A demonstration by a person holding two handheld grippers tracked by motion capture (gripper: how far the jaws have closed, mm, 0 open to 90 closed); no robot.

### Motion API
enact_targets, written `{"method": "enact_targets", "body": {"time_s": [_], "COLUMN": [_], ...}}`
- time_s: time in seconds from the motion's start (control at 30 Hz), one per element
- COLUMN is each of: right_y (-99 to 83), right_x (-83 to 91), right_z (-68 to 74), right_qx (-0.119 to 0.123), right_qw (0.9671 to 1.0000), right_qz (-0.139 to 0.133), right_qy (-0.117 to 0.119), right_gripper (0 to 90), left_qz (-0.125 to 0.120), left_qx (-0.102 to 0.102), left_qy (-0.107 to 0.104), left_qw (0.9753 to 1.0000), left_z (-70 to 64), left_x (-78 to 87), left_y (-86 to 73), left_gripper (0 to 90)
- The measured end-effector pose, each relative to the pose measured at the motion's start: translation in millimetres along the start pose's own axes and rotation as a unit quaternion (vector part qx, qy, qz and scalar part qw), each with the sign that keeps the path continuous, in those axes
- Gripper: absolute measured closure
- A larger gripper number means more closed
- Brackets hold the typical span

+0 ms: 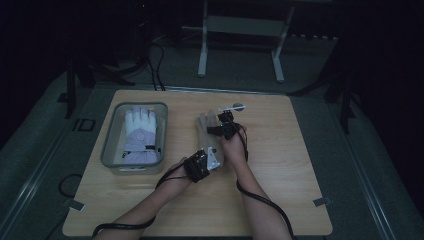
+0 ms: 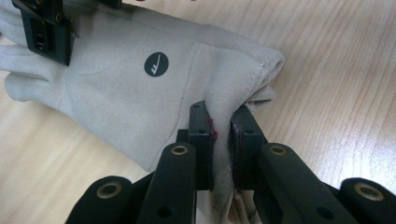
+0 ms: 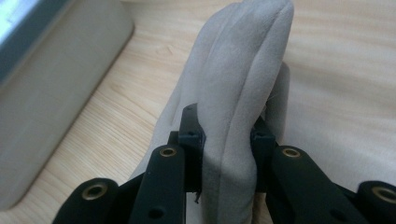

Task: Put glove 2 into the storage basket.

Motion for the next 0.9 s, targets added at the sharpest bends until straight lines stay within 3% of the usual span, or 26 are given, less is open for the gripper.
{"method": "enact_targets", "body": {"time_s": [0.53,0.9], "right_y": [40.8,61.7], "right_x": [26.8,26.6], "right_z": [62.5,109.6], "right_qx": [0.044,0.064], "right_qw": [0.9975,0.9945], "right_qz": [-0.042,-0.063], "right_qy": [0.035,0.055], "right_gripper": [74.0,74.1], "left_qz": [0.002,0.01], "left_qx": [-0.001,0.009], "left_qy": [0.05,0.08], "left_qw": [0.9987,0.9967], "left_z": [33.7,60.3], "left_x": [55.3,94.9], "left_y": [-3.4,-25.2], "left_gripper": [81.9,81.9]}}
Point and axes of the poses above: each handheld gripper's, and its own axes: x roughly backward along the jaws, y roughly out of its top, z roughly to its left, the point moved 7 cm from there along -x, roughly forward along the jaws, and after that the axes turned 10 degrees about -x, right-handed, at the moved point
